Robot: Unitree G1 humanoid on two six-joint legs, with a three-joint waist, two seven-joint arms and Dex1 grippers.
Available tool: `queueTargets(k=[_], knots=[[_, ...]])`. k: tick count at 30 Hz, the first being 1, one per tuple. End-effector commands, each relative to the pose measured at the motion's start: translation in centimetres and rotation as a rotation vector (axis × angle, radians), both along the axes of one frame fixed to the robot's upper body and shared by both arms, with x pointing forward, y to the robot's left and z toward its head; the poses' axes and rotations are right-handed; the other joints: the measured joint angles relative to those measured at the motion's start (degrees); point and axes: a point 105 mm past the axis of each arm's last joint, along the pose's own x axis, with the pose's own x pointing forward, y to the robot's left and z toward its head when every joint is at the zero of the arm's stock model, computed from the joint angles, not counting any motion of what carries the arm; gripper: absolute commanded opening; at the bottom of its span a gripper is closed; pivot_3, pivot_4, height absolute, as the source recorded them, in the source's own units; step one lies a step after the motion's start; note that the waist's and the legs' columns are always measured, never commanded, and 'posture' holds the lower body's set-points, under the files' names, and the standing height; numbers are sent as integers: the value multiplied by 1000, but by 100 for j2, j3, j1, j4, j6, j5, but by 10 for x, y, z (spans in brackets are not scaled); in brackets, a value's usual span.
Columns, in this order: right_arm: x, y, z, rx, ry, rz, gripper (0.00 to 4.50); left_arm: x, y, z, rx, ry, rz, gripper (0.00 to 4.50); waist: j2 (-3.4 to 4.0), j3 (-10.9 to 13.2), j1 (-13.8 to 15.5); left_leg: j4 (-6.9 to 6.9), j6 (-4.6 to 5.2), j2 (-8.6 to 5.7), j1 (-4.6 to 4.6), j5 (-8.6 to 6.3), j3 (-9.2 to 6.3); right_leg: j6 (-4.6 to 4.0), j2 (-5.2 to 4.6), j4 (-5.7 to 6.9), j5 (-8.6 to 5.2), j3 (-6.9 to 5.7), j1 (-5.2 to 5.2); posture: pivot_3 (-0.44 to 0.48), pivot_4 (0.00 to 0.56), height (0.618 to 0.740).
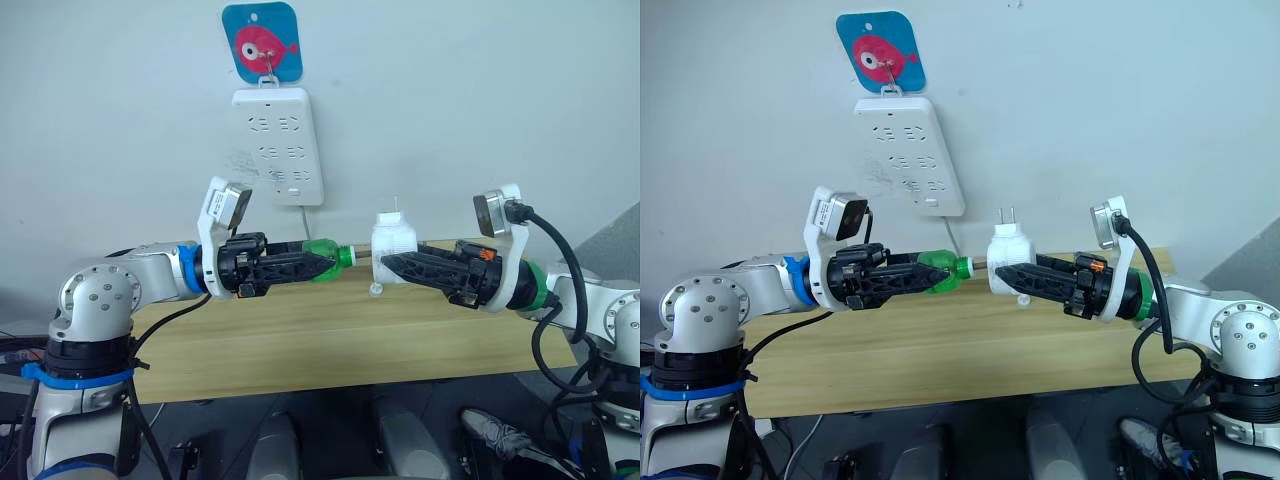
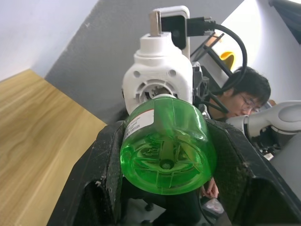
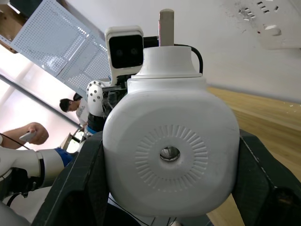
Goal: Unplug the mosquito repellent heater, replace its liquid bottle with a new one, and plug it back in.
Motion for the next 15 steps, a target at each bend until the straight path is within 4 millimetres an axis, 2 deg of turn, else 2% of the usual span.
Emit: queueTargets(k=[1,15], knots=[[-7,2,10,27,-35,26,2968,-4,-2,8,-4,-41,-28,2284,0,0,0,0,0,0,0,0,0,0,0,0,0,0,0,-137,192,725],[-14,5,10,25,-15,66,2968,-2,-4,5,12,-43,-30,2284,0,0,5,0,0,0,-1,0,0,1,0,-2,0,0,0,-136,198,725]])
